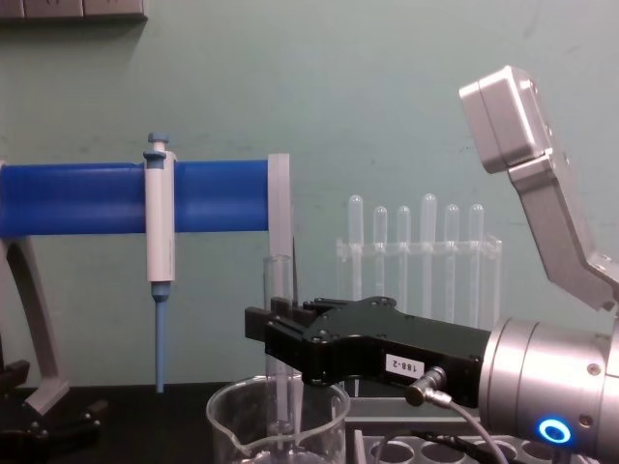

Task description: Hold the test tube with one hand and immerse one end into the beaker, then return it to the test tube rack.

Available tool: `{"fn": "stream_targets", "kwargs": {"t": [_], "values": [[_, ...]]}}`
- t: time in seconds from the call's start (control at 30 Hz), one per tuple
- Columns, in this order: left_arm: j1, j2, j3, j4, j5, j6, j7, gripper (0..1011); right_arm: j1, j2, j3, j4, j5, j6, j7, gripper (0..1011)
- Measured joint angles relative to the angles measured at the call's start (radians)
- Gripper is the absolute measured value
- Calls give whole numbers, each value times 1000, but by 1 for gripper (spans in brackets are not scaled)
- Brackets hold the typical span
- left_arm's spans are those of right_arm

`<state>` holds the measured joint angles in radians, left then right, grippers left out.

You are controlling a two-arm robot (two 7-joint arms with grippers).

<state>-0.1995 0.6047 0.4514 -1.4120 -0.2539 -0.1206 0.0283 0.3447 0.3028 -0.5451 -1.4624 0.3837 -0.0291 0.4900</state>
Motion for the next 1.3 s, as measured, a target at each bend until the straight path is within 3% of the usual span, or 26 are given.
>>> {"fn": "stream_targets", "kwargs": {"t": [1.3], "values": [[0, 0, 0, 0, 0, 0, 0, 1000, 0, 0, 0, 0, 0, 0, 0, 234]]}}
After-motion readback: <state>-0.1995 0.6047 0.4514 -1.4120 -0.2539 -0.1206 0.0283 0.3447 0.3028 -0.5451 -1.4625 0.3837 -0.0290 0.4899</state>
